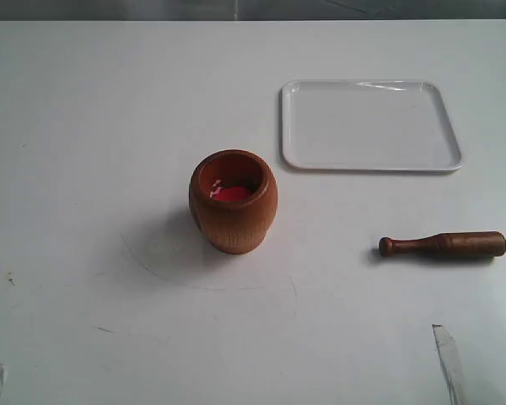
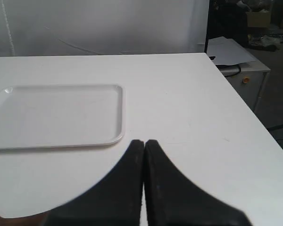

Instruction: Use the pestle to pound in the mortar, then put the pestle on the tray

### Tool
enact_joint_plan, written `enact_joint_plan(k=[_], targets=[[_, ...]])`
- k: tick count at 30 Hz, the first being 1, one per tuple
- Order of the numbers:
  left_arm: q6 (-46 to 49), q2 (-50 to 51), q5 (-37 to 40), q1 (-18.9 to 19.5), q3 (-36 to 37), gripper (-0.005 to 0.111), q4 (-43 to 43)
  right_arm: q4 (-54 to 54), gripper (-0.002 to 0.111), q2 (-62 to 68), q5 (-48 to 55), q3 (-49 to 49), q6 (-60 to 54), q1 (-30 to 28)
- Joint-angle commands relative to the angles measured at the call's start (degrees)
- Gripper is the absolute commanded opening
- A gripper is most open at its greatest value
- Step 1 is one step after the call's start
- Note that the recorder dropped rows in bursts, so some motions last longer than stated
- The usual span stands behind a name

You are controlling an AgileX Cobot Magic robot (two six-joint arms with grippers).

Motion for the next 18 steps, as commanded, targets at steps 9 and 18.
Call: enact_joint_plan(k=[9, 18], targets=[[-0.47, -0.07, -0.17, -0.44, 0.03, 0.0, -0.42, 0.27, 0.0, -0.27, -11.46, 0.23, -0.11, -0.38], [-0.47, -0.07, -0.17, -0.44, 0.03, 0.0, -0.42, 8.87, 0.0, -0.27, -37.22, 0.23, -0.11, -0.38]])
